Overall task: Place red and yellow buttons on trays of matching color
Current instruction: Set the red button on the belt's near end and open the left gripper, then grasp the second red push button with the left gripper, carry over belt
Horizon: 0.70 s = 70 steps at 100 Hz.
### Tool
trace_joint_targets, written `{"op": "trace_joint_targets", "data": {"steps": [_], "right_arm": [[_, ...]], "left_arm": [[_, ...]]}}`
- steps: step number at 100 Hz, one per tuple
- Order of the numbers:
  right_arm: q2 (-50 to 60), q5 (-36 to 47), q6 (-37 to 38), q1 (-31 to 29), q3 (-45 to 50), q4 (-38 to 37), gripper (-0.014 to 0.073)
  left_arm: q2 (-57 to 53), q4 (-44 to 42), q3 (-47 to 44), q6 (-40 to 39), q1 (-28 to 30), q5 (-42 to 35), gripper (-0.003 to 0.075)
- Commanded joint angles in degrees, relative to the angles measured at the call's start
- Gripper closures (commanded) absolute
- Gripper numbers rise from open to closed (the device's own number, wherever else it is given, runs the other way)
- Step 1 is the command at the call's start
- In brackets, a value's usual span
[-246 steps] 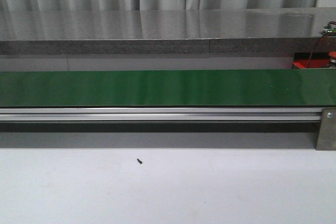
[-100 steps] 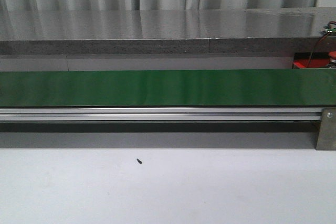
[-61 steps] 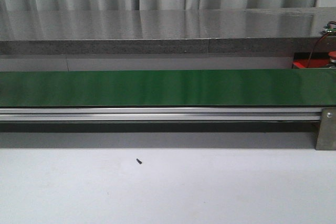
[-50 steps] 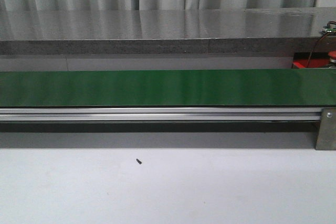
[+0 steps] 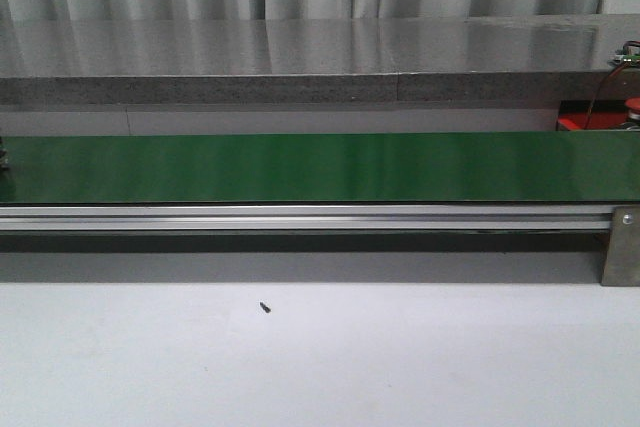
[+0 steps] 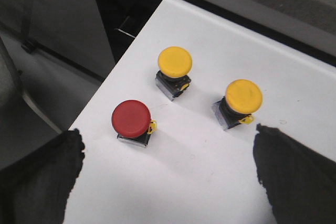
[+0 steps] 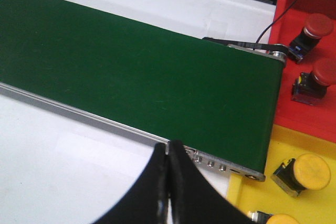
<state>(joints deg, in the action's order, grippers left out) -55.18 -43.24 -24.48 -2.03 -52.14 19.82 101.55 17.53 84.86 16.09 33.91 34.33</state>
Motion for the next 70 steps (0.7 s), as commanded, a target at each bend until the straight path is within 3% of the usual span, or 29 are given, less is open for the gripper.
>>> {"op": "trace_joint_targets", "data": {"steps": [1,39,70], "right_arm": [[0.97,2.84,-0.42,0.00,-1.59,0.62,0.0690],[0.97,2.84,-0.42,0.00,-1.59,0.62,0.0690],[0.97,2.84,-0.42,0.00,-1.59,0.62,0.0690]], "left_arm": [[0.54,1.02,3.31,-0.67,0.72,-3.61,0.0080],[12.07,-0.08,13.44,-0.67,0.70,-2.44,0.0080],[17.64,-0.84,16.04,-0.67,0.70,-2.56,0.0080]]}}
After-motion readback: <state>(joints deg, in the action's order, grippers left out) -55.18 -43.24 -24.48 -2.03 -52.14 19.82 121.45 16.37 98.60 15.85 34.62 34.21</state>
